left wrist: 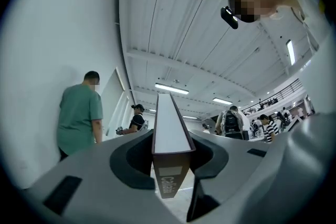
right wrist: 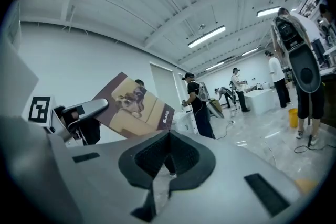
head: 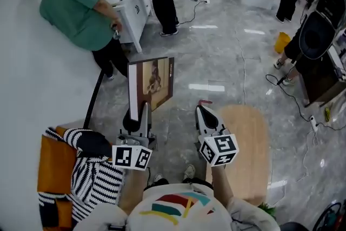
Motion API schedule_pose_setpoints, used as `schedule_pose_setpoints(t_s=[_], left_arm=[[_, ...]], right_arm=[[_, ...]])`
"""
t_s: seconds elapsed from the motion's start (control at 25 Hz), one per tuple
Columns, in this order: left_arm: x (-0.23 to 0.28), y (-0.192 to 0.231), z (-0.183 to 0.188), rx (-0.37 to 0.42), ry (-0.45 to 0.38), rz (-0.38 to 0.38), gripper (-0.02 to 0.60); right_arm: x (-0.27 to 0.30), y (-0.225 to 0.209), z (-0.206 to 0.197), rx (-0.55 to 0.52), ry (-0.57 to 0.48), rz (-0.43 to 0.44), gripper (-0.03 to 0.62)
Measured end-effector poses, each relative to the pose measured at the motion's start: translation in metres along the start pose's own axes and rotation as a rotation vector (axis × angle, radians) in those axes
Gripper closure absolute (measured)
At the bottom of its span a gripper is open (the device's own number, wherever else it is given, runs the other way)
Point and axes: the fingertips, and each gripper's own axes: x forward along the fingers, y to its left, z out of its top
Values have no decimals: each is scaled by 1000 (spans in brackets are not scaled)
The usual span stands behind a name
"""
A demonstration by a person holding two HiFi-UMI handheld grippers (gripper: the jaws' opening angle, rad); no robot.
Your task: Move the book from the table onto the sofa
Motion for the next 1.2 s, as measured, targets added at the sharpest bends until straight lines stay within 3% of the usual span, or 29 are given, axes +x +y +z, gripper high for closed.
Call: schedule_pose_setpoints(t_s=[0.16, 0.28, 0.44, 0.64, 0.92, 1.2], left_arm=[[-54, 42, 30, 43, -48, 124, 431], [-113, 86, 57, 89, -87, 244, 431], [-232, 162, 99, 159, -136, 450, 431], [-418, 236, 159, 237, -183, 704, 431], [-626, 276, 211, 310, -187, 946, 431], [-796, 278, 221, 323, -196, 1284, 431]], right_arm=[[25, 59, -1, -33, 19, 125, 582], [47, 128, -10, -45, 34, 250, 582], [68, 273, -47, -85, 87, 478, 582], [42, 490, -104, -106, 150, 778, 582], [-28, 703, -165, -106, 219, 1044, 582], [-113, 837, -224, -193, 333, 1324, 582]])
